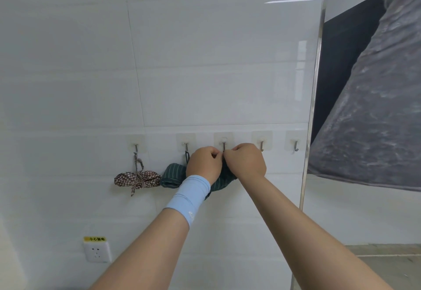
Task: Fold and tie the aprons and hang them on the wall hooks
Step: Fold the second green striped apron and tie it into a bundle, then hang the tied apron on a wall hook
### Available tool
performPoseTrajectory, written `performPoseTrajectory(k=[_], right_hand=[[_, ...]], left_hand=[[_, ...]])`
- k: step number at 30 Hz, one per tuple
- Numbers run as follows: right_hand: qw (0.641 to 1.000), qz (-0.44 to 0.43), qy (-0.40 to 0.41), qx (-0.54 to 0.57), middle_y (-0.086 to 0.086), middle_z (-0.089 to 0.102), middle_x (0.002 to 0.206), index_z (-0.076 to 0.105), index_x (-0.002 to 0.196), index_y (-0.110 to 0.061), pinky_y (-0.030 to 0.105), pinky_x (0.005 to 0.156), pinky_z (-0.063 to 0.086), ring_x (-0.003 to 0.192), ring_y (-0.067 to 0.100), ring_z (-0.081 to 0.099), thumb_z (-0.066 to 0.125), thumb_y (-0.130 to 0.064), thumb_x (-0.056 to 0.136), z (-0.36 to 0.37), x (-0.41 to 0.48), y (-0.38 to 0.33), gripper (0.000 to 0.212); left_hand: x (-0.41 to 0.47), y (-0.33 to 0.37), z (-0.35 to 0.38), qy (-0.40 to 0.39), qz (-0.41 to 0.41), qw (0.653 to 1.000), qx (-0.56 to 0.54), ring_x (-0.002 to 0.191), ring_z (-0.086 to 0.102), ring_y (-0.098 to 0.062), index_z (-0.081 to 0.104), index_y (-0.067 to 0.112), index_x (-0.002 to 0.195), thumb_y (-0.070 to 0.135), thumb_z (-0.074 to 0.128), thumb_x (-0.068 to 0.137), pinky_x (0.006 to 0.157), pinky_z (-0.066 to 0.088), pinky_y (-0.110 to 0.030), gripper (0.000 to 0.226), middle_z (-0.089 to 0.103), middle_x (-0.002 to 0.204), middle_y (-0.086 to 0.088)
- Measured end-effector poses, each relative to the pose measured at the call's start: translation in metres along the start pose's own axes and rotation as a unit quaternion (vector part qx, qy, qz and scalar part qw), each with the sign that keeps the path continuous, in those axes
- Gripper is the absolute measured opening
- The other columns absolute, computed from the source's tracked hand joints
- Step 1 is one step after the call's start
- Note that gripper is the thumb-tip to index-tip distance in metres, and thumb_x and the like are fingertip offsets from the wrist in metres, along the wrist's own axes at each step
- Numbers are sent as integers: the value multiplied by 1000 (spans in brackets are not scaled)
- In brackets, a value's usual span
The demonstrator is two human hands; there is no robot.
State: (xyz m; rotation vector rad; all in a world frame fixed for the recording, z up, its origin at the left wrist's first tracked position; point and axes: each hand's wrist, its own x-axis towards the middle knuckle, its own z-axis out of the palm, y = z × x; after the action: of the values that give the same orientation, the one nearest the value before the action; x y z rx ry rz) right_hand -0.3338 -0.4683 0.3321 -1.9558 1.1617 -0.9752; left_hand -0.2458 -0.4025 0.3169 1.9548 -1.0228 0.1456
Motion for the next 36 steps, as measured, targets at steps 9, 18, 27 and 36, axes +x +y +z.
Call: performPoseTrajectory(k=[9,18,27,36], right_hand=[[967,-243,69,-36,-1,49,122,61,119,-19,33,85,45,114,18,45,51,-34,97,17,-28,49,28],[947,-281,83,-133,8,52,139,63,129,-19,43,106,33,133,27,41,49,-34,97,-2,-64,35,38],[927,-366,-46,-71,-4,57,98,68,102,-22,35,66,48,85,18,55,49,-30,98,81,-193,21,21],[863,-247,-422,-125,2,64,109,68,107,-20,37,87,51,99,22,61,44,-35,101,273,-298,33,29]], left_hand=[[-22,-31,-3,-74,103,992,6,104,57,-16,62,25,123,33,45,99,95,48,-36,30,62,113,3],[-51,-24,-38,-50,103,993,9,125,46,-14,55,26,134,39,47,99,104,40,-31,38,54,135,6],[-154,-134,-116,13,60,996,62,107,52,-12,62,27,116,30,52,96,90,48,-33,23,59,114,12],[-261,-343,-190,-113,-263,956,68,110,56,-14,54,24,129,28,49,98,100,45,-33,32,59,126,5]])
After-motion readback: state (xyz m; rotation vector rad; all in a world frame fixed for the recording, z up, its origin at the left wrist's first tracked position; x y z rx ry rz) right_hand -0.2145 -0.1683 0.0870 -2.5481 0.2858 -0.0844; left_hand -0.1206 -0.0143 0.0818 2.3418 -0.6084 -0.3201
